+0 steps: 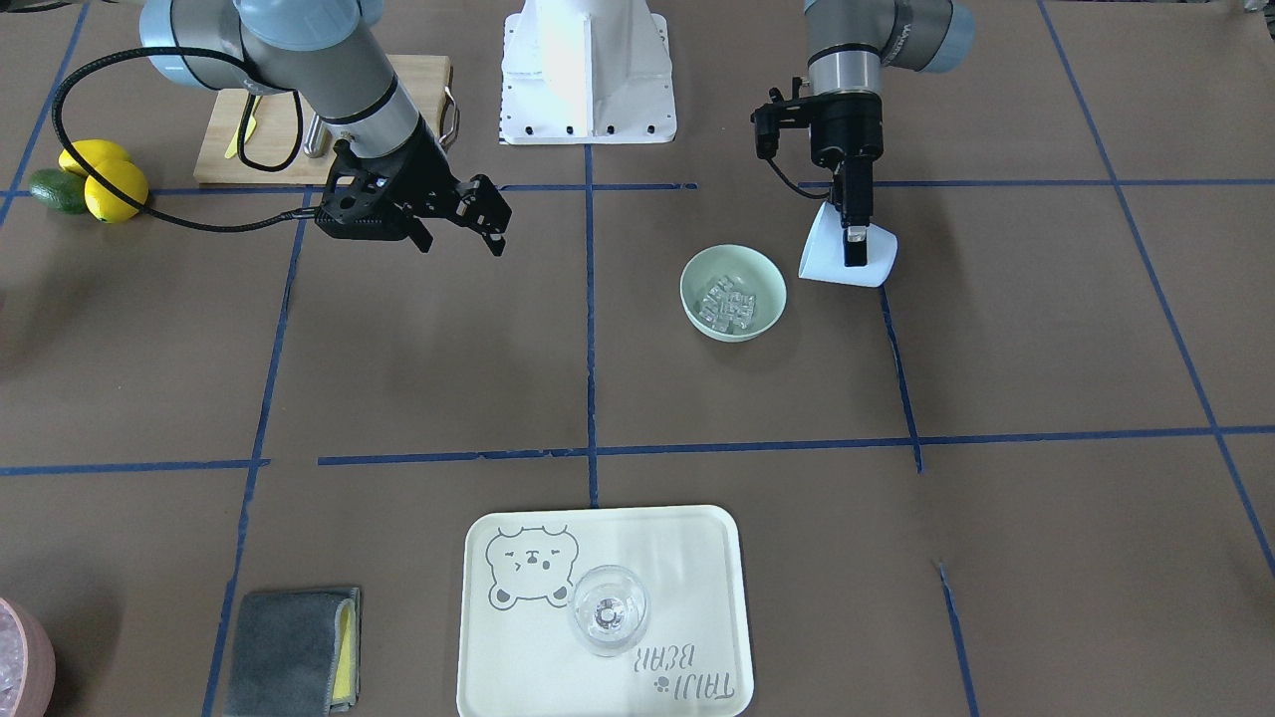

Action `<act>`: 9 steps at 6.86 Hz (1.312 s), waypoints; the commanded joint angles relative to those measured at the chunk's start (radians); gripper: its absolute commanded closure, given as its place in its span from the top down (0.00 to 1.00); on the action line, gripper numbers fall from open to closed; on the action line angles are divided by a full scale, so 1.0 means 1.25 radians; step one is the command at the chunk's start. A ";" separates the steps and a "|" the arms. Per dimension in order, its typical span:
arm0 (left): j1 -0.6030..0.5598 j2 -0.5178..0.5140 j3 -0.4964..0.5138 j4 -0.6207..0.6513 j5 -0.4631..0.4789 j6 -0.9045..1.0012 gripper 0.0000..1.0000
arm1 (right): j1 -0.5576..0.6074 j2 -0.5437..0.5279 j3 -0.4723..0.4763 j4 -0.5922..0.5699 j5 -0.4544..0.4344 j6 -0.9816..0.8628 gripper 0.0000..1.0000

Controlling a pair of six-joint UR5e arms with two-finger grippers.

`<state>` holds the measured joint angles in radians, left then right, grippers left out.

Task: Pour ice into bowl

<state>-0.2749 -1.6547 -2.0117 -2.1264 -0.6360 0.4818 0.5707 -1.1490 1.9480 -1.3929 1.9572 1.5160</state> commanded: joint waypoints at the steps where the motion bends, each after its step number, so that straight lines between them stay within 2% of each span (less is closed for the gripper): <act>1: -0.085 0.040 -0.017 -0.016 -0.148 -0.191 0.00 | -0.021 0.013 -0.001 -0.001 -0.024 0.001 1.00; 2: -0.099 0.079 -0.020 -0.028 -0.154 -0.256 0.00 | -0.033 0.020 -0.002 -0.001 -0.034 0.003 1.00; 3: -0.123 0.144 -0.014 -0.132 -0.170 -0.276 0.00 | -0.043 0.031 -0.005 -0.001 -0.046 0.003 1.00; 4: -0.156 0.246 -0.007 -0.290 -0.225 -0.281 0.00 | -0.059 0.036 -0.006 -0.001 -0.067 0.005 1.00; 5: -0.210 0.294 0.005 -0.376 -0.305 -0.356 0.00 | -0.066 0.036 -0.006 -0.001 -0.071 0.005 1.00; 7: -0.278 0.297 0.044 -0.383 -0.458 -0.622 0.00 | -0.074 0.036 -0.006 -0.001 -0.071 0.005 1.00; 8: -0.278 0.301 0.112 -0.470 -0.455 -0.749 0.00 | -0.077 0.037 -0.006 -0.001 -0.071 0.005 1.00; 9: -0.278 0.317 0.194 -0.639 -0.455 -0.774 0.00 | -0.080 0.048 -0.013 -0.001 -0.072 0.005 1.00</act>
<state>-0.6172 -1.2759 -1.8760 -2.7314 -1.1932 -0.3926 0.4754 -1.0999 1.9380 -1.3944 1.8681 1.5217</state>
